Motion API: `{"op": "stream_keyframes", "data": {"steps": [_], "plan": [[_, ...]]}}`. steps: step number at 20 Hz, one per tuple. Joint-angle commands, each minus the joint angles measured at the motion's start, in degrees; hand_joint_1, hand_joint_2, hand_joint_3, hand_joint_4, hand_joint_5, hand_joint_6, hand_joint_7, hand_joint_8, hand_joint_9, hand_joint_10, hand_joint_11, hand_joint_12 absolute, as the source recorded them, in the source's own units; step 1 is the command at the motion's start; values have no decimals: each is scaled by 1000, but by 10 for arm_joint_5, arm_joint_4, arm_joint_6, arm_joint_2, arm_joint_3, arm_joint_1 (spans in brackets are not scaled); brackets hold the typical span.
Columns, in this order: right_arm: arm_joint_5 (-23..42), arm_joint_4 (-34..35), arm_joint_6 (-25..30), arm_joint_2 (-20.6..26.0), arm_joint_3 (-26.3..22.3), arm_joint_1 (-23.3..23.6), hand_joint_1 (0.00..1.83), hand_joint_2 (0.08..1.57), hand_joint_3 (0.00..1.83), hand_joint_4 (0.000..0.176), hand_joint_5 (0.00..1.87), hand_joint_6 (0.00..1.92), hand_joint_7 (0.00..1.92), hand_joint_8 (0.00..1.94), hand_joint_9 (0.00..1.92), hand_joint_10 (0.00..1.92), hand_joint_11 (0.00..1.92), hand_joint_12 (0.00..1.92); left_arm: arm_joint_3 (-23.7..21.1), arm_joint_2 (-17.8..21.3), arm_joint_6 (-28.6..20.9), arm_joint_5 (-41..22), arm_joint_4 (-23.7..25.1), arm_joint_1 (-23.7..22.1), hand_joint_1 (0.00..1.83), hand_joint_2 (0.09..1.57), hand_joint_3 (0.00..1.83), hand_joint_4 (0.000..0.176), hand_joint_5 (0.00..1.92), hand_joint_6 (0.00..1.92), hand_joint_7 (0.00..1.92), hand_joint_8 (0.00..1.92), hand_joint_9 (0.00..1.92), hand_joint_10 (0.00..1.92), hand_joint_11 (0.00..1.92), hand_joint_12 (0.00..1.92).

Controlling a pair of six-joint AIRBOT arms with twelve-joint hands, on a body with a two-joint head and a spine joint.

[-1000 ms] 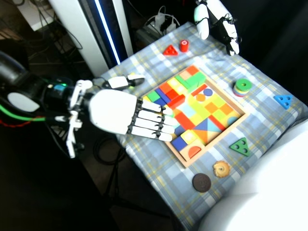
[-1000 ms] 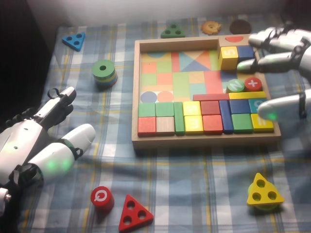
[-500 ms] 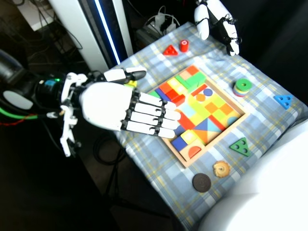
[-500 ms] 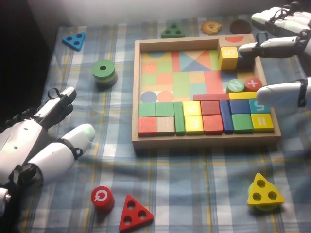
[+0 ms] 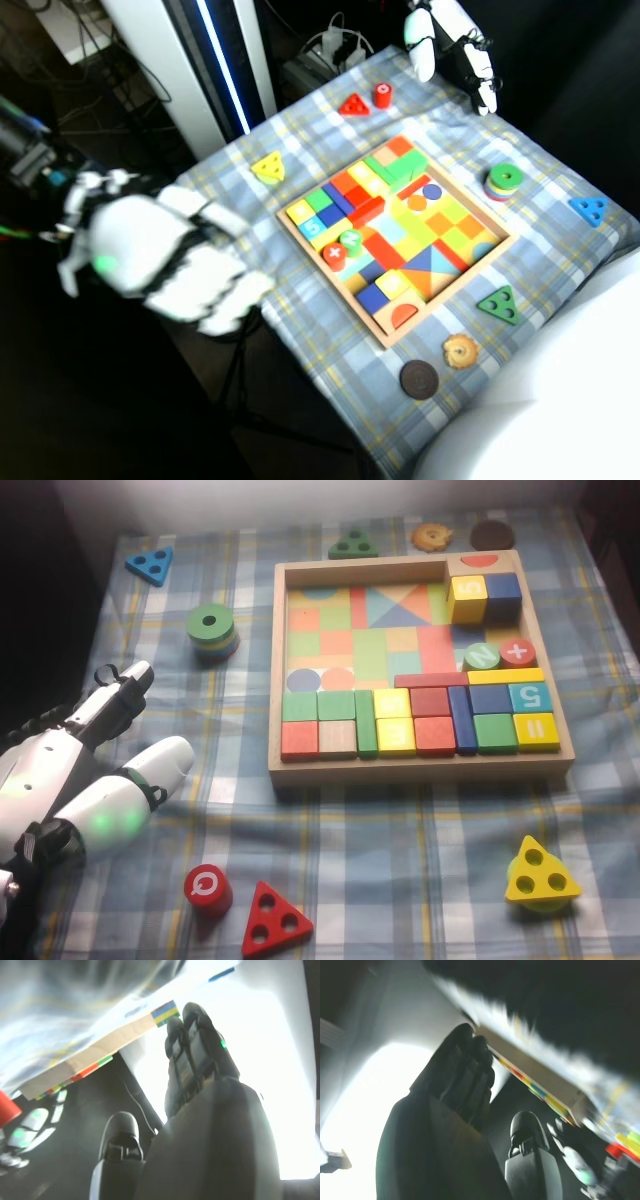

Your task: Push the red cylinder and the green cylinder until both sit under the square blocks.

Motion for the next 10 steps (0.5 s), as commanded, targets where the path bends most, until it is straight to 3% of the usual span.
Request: {"op": "stream_keyframes", "data": {"steps": [1,3,6,8,10], "plan": [[138,-10,27,-9,-6,1,377,1399,2,0,653,9,935,11,934,14,761,126,1,-1,-4,-70,25,-4,0,1301,0,48,151,5,363,5,413,3,385,28],[142,12,62,-33,-16,0,464,1398,0,0,665,3,929,3,952,6,799,132,1,-1,-4,-76,24,-3,0,1305,0,38,146,2,364,4,399,0,345,10],[142,5,81,-55,-15,0,412,1421,4,0,695,5,940,3,934,2,731,87,0,-1,-4,-82,23,-1,0,1296,0,58,152,3,351,0,396,0,379,25],[142,16,82,-58,-14,-9,451,1434,8,0,702,1,919,0,949,4,835,116,0,0,-4,-81,23,-1,2,1310,2,32,175,6,398,11,423,7,371,20],[142,28,82,-63,-10,-9,473,1445,4,0,712,2,928,2,949,2,839,101,-1,3,-5,-84,23,-1,0,1306,0,56,166,0,354,0,386,2,341,6]]}}
